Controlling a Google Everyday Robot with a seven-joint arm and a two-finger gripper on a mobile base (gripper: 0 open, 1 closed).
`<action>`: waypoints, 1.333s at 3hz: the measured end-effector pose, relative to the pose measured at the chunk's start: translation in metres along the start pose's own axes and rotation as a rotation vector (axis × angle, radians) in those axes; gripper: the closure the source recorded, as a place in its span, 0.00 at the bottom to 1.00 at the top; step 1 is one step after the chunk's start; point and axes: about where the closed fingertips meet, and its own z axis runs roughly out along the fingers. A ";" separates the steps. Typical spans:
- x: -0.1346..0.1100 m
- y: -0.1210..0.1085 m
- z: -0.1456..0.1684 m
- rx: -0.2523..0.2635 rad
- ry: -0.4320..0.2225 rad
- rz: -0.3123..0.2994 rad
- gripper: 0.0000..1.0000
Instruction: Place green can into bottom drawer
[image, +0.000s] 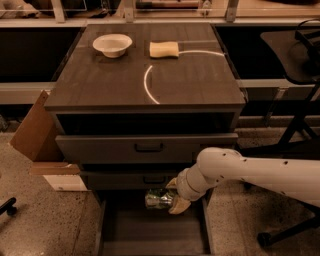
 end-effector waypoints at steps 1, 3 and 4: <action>0.010 0.009 0.025 -0.030 -0.012 0.008 1.00; 0.042 0.035 0.112 -0.063 -0.032 0.080 1.00; 0.059 0.040 0.152 -0.068 -0.049 0.129 1.00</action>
Offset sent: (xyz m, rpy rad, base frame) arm -0.0194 0.0146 -0.1164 0.0338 0.0893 -0.0103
